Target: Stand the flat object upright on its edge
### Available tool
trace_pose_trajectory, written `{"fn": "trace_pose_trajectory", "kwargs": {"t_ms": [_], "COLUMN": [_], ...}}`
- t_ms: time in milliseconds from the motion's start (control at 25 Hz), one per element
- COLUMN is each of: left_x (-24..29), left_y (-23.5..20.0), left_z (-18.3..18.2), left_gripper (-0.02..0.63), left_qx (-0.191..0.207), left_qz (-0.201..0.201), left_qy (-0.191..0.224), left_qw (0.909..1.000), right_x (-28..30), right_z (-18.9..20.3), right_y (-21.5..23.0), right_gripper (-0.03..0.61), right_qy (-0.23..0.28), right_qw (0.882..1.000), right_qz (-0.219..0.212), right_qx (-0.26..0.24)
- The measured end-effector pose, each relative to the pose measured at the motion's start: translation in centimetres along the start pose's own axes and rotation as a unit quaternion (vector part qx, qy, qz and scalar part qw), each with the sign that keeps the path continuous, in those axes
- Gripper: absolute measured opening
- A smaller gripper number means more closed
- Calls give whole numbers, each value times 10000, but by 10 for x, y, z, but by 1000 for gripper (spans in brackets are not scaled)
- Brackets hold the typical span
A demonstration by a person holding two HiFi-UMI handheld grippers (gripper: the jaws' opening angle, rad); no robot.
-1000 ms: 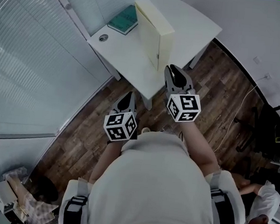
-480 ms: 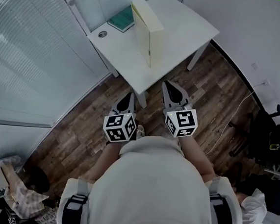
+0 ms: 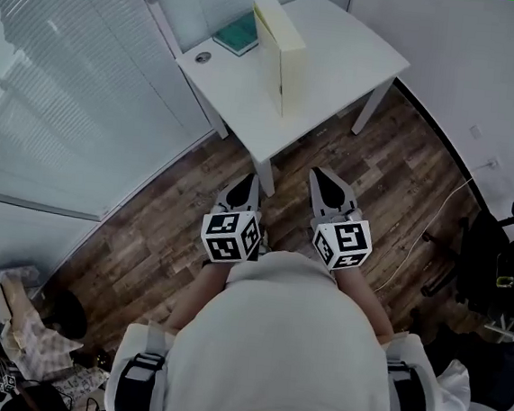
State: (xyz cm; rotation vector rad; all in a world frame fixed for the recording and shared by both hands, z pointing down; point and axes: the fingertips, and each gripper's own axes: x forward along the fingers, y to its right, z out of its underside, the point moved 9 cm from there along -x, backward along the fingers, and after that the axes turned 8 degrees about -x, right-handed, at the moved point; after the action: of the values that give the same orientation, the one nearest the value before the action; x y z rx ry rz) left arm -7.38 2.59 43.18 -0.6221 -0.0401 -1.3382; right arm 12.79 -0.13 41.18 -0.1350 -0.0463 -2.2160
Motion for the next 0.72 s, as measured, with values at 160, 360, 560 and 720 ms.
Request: {"fn": "trace_pose_trajectory", "kwargs": {"t_ms": [160, 360, 560, 720], "left_x": [-8, -16, -18, -17], "left_y": [7, 10, 10, 8], "left_z": [5, 9, 11, 12], "left_gripper": [20, 20, 20, 20], "left_qx": [24, -35, -55, -54], "left_qz": [26, 3, -36, -66], "left_qy": [-2, 33, 29, 4], "left_qw": [10000, 10000, 10000, 10000], "right_x": [-13, -20, -24, -23], "right_z": [2, 2, 2, 4], "right_y": [-2, -4, -2, 1], "right_gripper": [20, 20, 18, 18], "right_qy": [17, 49, 80, 43], "right_qw": [10000, 9999, 9999, 9998], "right_qz": [24, -96, -9, 19], "right_qx": [75, 136, 130, 183]}}
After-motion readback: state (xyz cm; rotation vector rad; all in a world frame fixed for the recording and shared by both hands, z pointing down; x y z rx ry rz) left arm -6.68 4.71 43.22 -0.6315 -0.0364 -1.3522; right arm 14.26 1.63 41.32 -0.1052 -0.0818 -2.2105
